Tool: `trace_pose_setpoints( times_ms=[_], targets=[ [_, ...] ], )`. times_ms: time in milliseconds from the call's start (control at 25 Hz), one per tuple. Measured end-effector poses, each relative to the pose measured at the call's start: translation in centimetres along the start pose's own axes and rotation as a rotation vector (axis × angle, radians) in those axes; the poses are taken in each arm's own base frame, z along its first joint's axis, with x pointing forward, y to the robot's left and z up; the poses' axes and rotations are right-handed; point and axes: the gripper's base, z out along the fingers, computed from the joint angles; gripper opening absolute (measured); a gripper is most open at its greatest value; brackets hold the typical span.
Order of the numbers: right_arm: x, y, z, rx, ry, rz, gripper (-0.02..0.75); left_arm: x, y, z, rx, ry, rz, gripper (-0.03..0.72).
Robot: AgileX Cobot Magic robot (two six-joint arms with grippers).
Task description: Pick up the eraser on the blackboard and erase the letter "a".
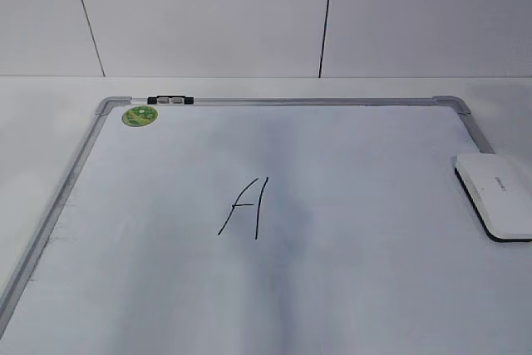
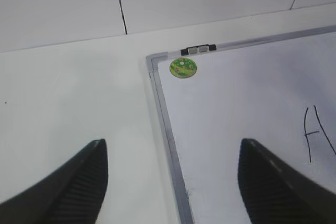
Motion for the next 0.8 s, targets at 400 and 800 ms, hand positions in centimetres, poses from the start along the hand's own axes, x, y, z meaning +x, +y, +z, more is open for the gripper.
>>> trace_pose_setpoints(
  times_ms=[400, 800],
  targets=[
    [5.5, 0.6, -1.1, -0.002, 0.024, 0.000, 0.592, 6.7, -0.4, -2.2, 0.010, 0.029, -0.003, 0.540],
    [11.6, 1.3, -1.6, -0.008, 0.061, 0.001, 0.592, 11.4, -0.6, -2.8, 0.020, 0.109, -0.001, 0.536]
  ],
)
